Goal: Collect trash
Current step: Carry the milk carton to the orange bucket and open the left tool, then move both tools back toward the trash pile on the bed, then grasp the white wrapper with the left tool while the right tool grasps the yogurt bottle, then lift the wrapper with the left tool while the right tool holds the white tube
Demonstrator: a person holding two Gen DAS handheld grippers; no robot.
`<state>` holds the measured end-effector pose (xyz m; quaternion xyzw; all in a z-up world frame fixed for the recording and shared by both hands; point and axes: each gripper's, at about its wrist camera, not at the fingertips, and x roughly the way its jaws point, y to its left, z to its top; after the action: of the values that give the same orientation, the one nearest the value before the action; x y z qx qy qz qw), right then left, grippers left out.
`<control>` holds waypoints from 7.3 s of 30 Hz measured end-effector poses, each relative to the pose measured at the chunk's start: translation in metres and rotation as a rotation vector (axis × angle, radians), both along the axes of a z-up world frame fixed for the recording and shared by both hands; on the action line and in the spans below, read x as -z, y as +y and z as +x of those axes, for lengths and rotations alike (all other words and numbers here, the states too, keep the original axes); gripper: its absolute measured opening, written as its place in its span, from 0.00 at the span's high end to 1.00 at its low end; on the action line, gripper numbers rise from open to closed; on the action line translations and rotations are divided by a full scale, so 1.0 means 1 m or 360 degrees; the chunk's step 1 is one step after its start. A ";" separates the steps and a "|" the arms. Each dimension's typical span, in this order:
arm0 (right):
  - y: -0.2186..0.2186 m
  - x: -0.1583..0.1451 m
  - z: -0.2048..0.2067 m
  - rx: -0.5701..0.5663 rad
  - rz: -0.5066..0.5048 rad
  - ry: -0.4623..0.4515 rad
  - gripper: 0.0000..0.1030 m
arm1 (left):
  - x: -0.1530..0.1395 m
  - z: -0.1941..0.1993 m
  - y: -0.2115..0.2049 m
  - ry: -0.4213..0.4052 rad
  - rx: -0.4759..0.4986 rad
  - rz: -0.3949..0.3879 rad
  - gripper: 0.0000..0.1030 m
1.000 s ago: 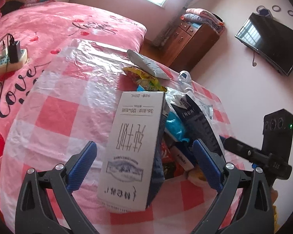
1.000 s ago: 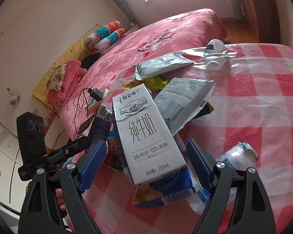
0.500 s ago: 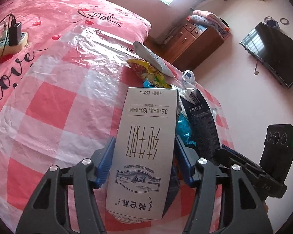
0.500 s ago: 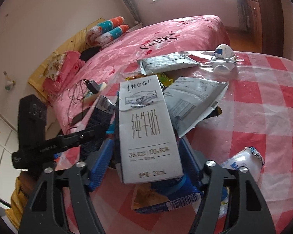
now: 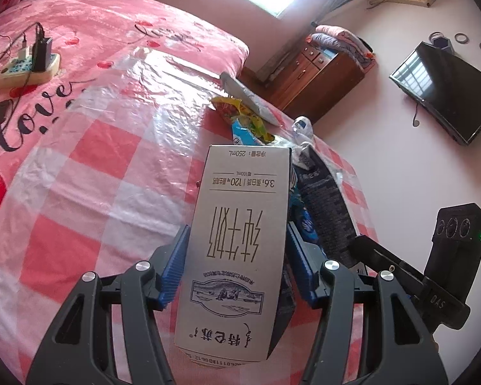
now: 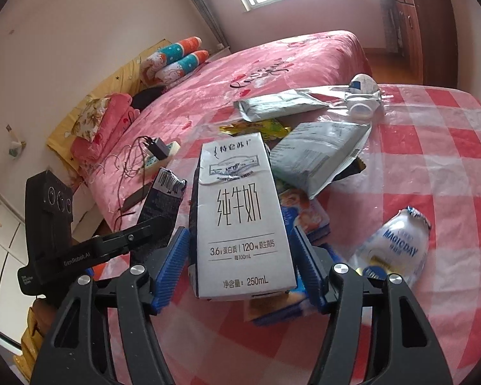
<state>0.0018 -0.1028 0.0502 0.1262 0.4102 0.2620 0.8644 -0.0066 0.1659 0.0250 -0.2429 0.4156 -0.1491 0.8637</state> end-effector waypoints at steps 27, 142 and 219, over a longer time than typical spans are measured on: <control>0.118 0.030 -0.056 -0.0216 0.0076 0.0320 0.22 | 0.004 -0.131 0.117 -0.0076 -0.0400 0.0083 0.42; -0.090 -0.022 0.078 0.0279 0.0067 0.0108 0.10 | -0.080 0.059 -0.040 -0.0287 0.0153 0.0817 0.14; -0.015 0.016 0.063 0.0024 -0.0269 -0.0039 0.84 | -0.007 0.062 -0.077 -0.0064 0.0511 0.0606 0.76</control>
<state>0.0644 -0.1181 0.0347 0.0528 0.4194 0.2215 0.8788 0.0549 0.0890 0.0315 -0.0034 0.4523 -0.2083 0.8672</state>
